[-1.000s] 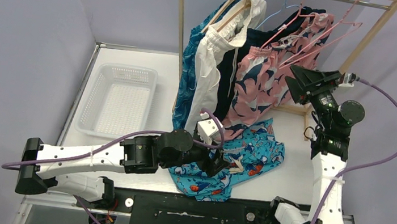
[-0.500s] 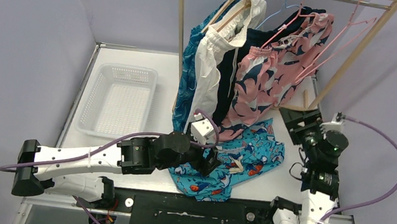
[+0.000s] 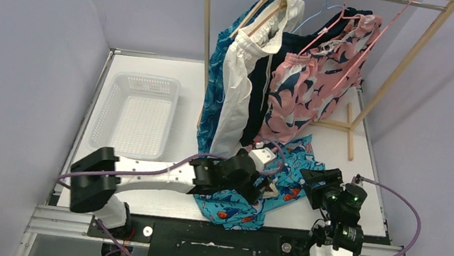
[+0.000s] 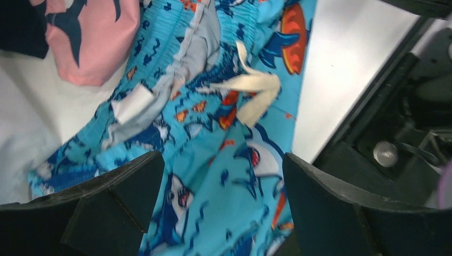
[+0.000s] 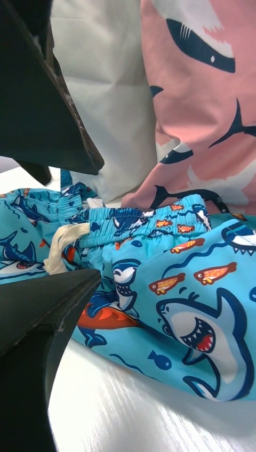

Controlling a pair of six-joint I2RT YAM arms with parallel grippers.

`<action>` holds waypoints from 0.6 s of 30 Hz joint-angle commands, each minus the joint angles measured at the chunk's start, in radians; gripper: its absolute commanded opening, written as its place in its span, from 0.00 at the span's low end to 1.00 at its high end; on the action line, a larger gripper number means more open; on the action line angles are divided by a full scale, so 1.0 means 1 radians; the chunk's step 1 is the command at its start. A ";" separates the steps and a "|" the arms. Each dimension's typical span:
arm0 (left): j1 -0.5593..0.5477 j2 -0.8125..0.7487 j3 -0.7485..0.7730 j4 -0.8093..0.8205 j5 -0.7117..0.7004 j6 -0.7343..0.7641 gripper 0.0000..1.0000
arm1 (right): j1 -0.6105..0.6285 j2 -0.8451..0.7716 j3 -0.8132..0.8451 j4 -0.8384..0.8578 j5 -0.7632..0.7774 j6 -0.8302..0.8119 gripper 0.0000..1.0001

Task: Remove the shorts from the hanger
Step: Pick up the shorts at the center of the board.

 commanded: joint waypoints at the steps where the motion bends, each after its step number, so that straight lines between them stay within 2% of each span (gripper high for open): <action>1: 0.049 0.150 0.142 0.086 0.053 0.087 0.83 | -0.006 -0.018 0.067 0.008 0.074 0.000 0.67; 11: 0.133 0.357 0.279 0.068 0.216 0.209 0.83 | -0.006 0.023 0.108 -0.011 0.071 -0.063 0.67; 18: 0.148 0.526 0.376 -0.085 0.350 0.274 0.83 | -0.006 0.008 0.102 -0.015 0.067 -0.049 0.67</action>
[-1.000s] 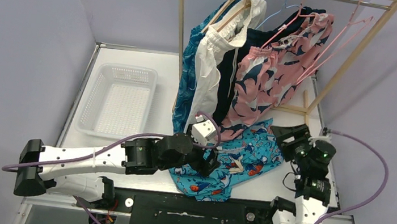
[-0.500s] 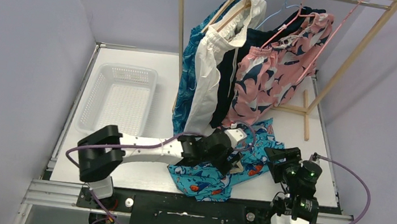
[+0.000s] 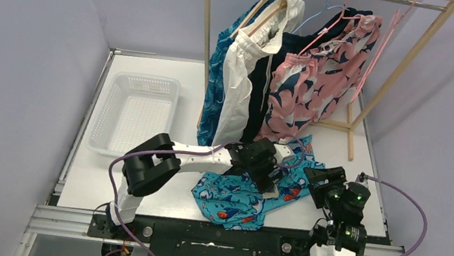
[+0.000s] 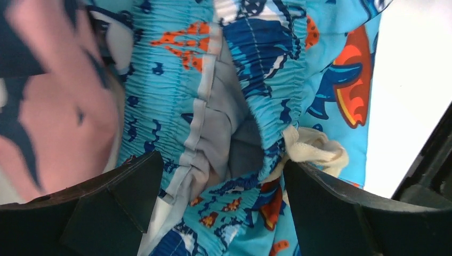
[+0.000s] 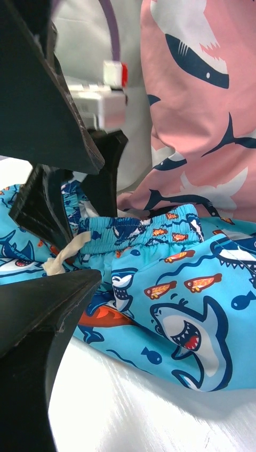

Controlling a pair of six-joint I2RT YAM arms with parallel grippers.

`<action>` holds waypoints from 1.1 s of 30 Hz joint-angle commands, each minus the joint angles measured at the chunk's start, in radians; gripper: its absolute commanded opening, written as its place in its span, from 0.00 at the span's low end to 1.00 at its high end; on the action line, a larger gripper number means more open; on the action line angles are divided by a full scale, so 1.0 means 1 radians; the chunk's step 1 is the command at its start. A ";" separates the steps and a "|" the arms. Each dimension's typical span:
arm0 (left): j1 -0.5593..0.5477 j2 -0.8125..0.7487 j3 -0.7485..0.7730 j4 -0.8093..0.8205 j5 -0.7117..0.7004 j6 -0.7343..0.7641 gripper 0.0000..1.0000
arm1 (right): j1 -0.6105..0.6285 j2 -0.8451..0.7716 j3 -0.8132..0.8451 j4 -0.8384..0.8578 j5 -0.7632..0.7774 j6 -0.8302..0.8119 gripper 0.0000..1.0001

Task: Remove the shorts from the hanger
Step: Pick up the shorts at the center of the board.

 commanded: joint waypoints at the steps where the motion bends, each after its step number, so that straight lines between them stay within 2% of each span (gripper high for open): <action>1: 0.000 0.096 0.057 -0.077 0.120 0.054 0.83 | -0.006 -0.009 0.030 0.018 0.010 -0.006 0.67; 4: -0.001 0.135 0.024 -0.062 0.153 0.033 0.83 | -0.006 -0.012 0.026 0.018 0.009 0.001 0.67; 5: -0.003 0.142 0.017 -0.062 0.156 0.026 0.79 | -0.006 -0.011 0.025 0.020 0.008 0.002 0.67; 11: -0.068 0.084 -0.053 -0.064 0.008 -0.010 0.27 | -0.007 -0.008 0.024 0.023 0.009 0.006 0.67; 13: -0.096 0.024 -0.091 -0.034 -0.052 -0.025 0.13 | -0.007 -0.007 0.024 0.022 0.009 0.007 0.67; 16: -0.126 -0.088 -0.141 0.000 -0.093 -0.042 0.00 | -0.006 -0.009 0.022 0.020 0.012 0.013 0.67; 20: -0.156 -0.240 -0.195 -0.005 -0.162 -0.045 0.00 | -0.006 -0.015 0.022 0.019 0.012 0.022 0.67; 24: -0.151 -0.392 -0.261 -0.032 -0.154 -0.053 0.00 | -0.006 -0.016 0.020 0.017 0.013 0.030 0.67; 33: -0.141 -0.567 -0.317 -0.152 -0.148 -0.086 0.00 | -0.005 -0.021 -0.001 0.024 -0.013 0.053 0.67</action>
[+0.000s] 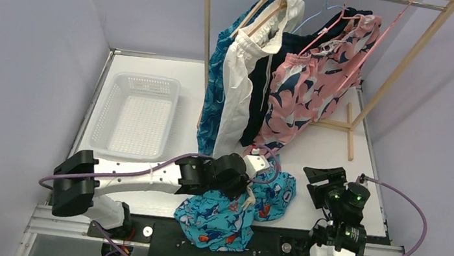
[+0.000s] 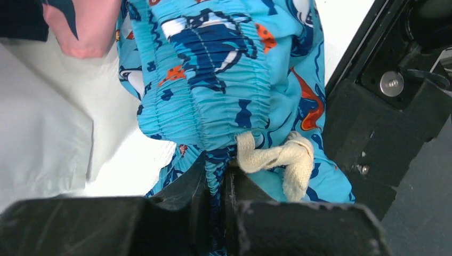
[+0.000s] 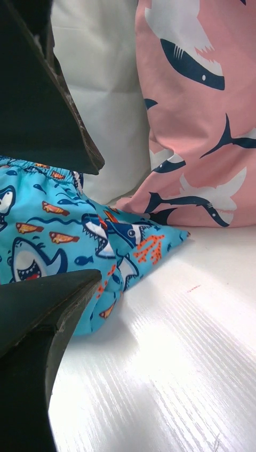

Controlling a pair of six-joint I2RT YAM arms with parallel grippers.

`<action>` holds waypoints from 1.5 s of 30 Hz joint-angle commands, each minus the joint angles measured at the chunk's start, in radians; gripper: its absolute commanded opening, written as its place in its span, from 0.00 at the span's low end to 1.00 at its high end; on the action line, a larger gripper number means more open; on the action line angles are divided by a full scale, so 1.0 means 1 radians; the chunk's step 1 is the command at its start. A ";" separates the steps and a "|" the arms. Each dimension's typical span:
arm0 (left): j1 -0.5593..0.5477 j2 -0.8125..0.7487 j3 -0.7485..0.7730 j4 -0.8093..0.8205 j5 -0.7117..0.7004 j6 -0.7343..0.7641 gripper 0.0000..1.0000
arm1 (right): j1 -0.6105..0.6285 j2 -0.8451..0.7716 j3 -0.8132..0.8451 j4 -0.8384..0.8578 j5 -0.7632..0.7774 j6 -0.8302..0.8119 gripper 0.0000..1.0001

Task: Remove the shorts from the hanger
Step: Pick up the shorts at the center of the board.

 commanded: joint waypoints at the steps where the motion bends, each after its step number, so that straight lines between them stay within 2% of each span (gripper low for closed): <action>1: 0.002 -0.086 0.004 -0.053 -0.018 -0.029 0.00 | -0.006 -0.015 0.000 0.033 -0.017 0.015 0.67; 9: 0.032 -0.288 0.066 -0.249 -0.125 -0.027 0.00 | -0.006 -0.032 0.005 0.023 -0.012 0.025 0.67; 13: 0.075 -0.449 0.066 -0.357 -0.175 -0.077 0.00 | -0.006 -0.037 0.005 0.017 -0.015 0.028 0.67; 17: 0.105 -0.592 0.129 -0.503 -0.348 -0.166 0.00 | -0.006 -0.044 -0.006 0.023 -0.014 0.036 0.66; 20: 0.108 -0.638 0.207 -0.618 -0.442 -0.213 0.00 | -0.006 -0.041 -0.022 0.039 -0.022 0.052 0.66; 27: 0.109 -0.577 0.393 -0.861 -0.628 -0.279 0.00 | -0.006 -0.032 -0.037 0.059 -0.036 0.068 0.66; 32: 0.109 -0.541 0.484 -0.933 -0.727 -0.289 0.00 | -0.007 -0.033 -0.037 0.059 -0.030 0.064 0.66; 36: 0.110 -0.505 0.546 -0.930 -0.801 -0.254 0.00 | -0.007 -0.029 -0.041 0.069 -0.028 0.071 0.66; 39: 0.111 -0.445 0.597 -0.928 -0.846 -0.198 0.00 | -0.006 -0.018 -0.040 0.079 -0.031 0.061 0.66; 42: 0.143 -0.397 0.628 -0.846 -0.833 -0.050 0.00 | -0.006 -0.008 -0.040 0.084 -0.039 0.053 0.66; 45: 0.290 -0.365 0.662 -0.729 -0.720 0.124 0.00 | -0.006 -0.007 -0.043 0.085 -0.045 0.046 0.67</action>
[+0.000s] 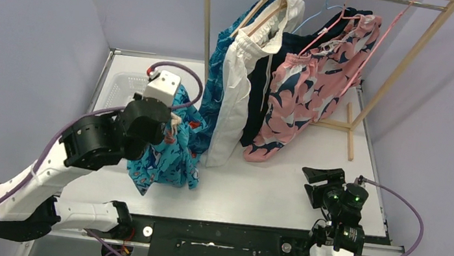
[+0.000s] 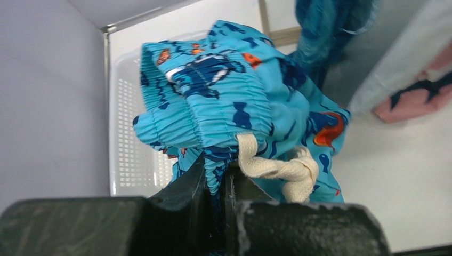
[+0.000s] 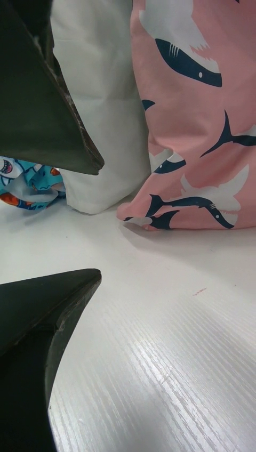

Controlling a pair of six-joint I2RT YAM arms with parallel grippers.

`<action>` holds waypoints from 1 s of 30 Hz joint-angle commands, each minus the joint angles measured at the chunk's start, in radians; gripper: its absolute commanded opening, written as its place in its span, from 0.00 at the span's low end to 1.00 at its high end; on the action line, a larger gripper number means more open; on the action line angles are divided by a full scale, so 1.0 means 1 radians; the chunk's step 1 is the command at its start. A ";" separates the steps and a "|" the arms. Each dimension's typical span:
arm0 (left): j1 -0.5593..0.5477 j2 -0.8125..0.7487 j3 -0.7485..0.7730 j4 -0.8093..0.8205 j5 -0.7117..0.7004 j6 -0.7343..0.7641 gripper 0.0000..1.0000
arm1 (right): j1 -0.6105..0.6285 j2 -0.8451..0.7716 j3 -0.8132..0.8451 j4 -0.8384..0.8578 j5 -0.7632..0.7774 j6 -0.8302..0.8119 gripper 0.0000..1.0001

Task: Remove the shorts from the hanger
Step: Pick up the shorts at the center of the board, then place the shorts in the basket.

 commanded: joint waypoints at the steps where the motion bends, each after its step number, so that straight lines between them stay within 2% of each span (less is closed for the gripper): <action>1: 0.227 0.048 0.091 0.215 0.121 0.281 0.00 | -0.006 0.010 -0.001 0.056 -0.022 -0.020 0.66; 5: 0.646 0.149 0.178 0.278 0.436 0.420 0.00 | -0.006 0.001 -0.001 0.050 -0.025 -0.026 0.67; 7: 0.766 0.216 0.253 0.287 0.539 0.435 0.00 | -0.007 -0.004 0.000 0.046 -0.025 -0.029 0.67; 13: 0.873 0.388 0.619 0.286 0.618 0.430 0.00 | -0.006 -0.011 0.000 0.042 -0.017 -0.035 0.67; 18: 0.902 0.458 0.748 0.336 0.568 0.456 0.00 | -0.007 0.000 0.004 0.047 -0.018 -0.045 0.67; 24: 1.008 0.474 0.710 0.438 0.465 0.479 0.00 | -0.006 0.018 -0.001 0.055 -0.014 -0.071 0.67; 30: 1.058 0.421 0.488 0.471 0.541 0.448 0.00 | -0.006 0.023 -0.040 0.098 -0.037 -0.042 0.67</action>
